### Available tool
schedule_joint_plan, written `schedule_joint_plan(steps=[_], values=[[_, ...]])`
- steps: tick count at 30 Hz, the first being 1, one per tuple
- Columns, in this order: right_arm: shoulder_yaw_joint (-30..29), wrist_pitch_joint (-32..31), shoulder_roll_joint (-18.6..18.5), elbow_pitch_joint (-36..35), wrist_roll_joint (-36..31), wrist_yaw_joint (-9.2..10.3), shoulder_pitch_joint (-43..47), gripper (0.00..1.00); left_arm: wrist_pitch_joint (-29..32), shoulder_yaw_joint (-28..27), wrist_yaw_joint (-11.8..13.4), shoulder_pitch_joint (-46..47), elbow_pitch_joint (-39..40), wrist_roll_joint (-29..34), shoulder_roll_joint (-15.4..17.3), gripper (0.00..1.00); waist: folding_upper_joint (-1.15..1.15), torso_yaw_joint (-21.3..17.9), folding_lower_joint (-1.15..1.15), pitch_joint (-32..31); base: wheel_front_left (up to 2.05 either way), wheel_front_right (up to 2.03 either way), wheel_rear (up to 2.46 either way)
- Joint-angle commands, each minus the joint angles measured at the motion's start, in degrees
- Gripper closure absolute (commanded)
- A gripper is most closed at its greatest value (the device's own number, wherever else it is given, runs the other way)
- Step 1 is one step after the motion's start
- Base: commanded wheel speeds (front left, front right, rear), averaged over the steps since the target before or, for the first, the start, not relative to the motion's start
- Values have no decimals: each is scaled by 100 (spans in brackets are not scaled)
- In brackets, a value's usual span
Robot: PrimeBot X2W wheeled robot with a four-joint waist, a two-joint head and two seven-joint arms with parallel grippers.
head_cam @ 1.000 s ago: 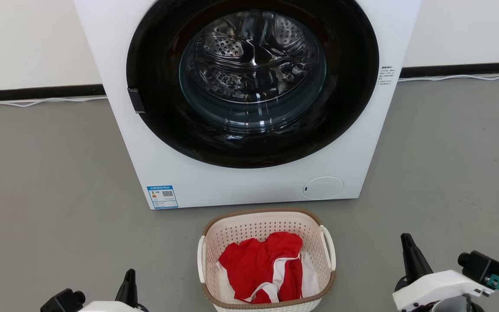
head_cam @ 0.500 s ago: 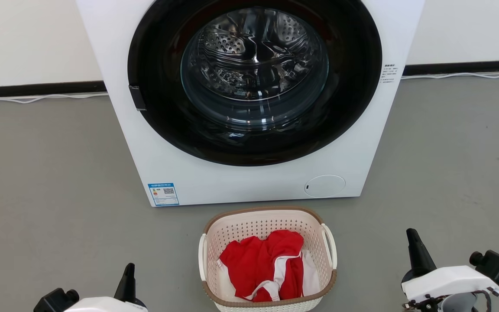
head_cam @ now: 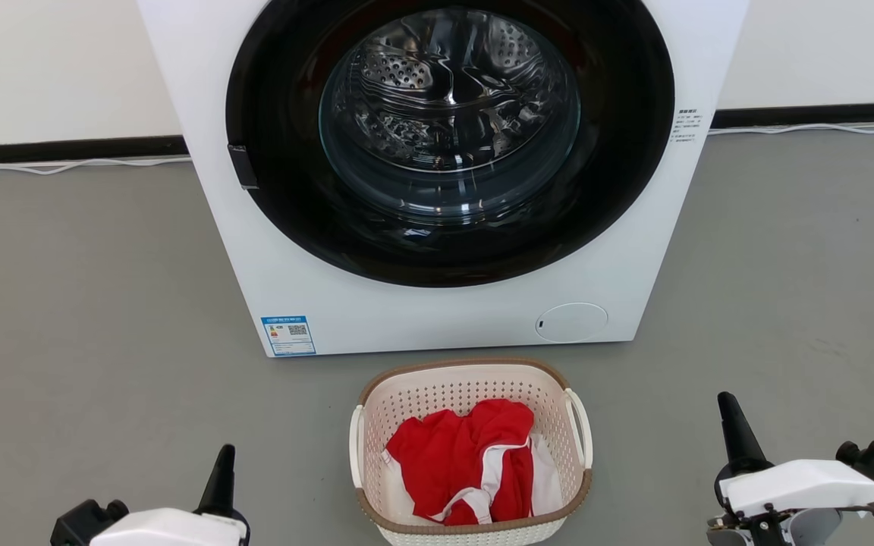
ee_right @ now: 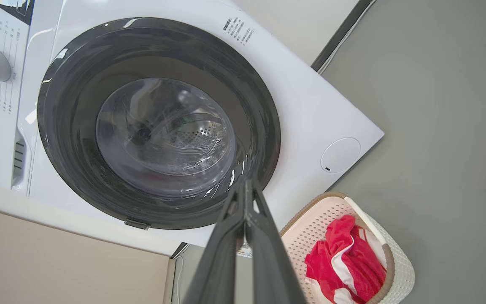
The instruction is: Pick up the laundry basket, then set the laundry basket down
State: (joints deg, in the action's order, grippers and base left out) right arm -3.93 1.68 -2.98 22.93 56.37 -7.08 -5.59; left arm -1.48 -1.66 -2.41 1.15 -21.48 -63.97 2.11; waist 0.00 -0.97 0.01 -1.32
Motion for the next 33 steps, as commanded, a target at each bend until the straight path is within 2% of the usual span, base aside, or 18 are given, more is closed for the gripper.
schedule_joint_plan(steps=[1, 33], values=[[31, -84, -21, -222, 258, -26, -101, 100, 47, -143, -98, 334, 212, -196, 62, 100, 0, 5, 0, 7, 0, 0, 0], [-172, -595, 1, -687, 2569, -36, -72, 100, 570, -383, -383, 453, 581, -2021, 72, 100, 0, 69, 0, 106, 0, 0, 0]])
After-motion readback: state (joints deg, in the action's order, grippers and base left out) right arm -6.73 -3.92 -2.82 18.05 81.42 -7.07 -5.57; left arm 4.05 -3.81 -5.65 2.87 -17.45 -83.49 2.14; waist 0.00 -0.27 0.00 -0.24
